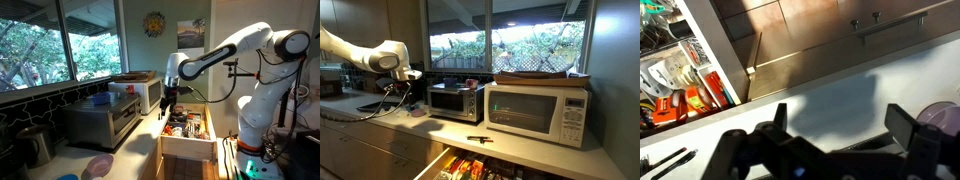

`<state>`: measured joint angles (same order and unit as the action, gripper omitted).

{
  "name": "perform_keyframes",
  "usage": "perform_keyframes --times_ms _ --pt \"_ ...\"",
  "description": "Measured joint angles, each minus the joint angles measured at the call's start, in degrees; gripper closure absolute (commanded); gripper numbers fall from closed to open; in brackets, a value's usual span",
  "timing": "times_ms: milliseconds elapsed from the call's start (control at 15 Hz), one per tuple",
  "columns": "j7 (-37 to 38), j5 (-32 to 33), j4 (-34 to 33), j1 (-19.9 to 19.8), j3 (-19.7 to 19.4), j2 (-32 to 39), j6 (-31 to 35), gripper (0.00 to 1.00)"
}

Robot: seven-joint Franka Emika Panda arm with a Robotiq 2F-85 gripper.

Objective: Place the black object on top of the oven

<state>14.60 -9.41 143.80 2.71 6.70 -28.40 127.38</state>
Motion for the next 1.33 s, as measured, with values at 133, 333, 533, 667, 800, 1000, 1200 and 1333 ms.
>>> perform_keyframes --times_ms 133,333,533,667,800,1000,1200,1333 --pt "0.0 0.0 0.0 0.0 0.0 0.0 0.0 0.00" --pt "0.0 0.0 0.0 0.0 0.0 0.0 0.0 0.00" --pt "4.8 2.1 0.3 -2.4 0.1 0.3 4.1 0.00" --pt "6.9 3.2 0.6 -5.8 -0.9 1.3 7.9 0.00" --pt "8.3 4.5 0.9 -9.7 -2.7 2.8 11.3 0.00" --pt "11.5 7.1 1.0 -15.4 -4.8 6.0 15.9 0.00" --pt "16.5 17.8 1.1 -22.3 -4.9 9.4 20.7 0.00" --pt "19.0 27.3 0.9 -26.5 -4.1 11.2 21.1 0.00"
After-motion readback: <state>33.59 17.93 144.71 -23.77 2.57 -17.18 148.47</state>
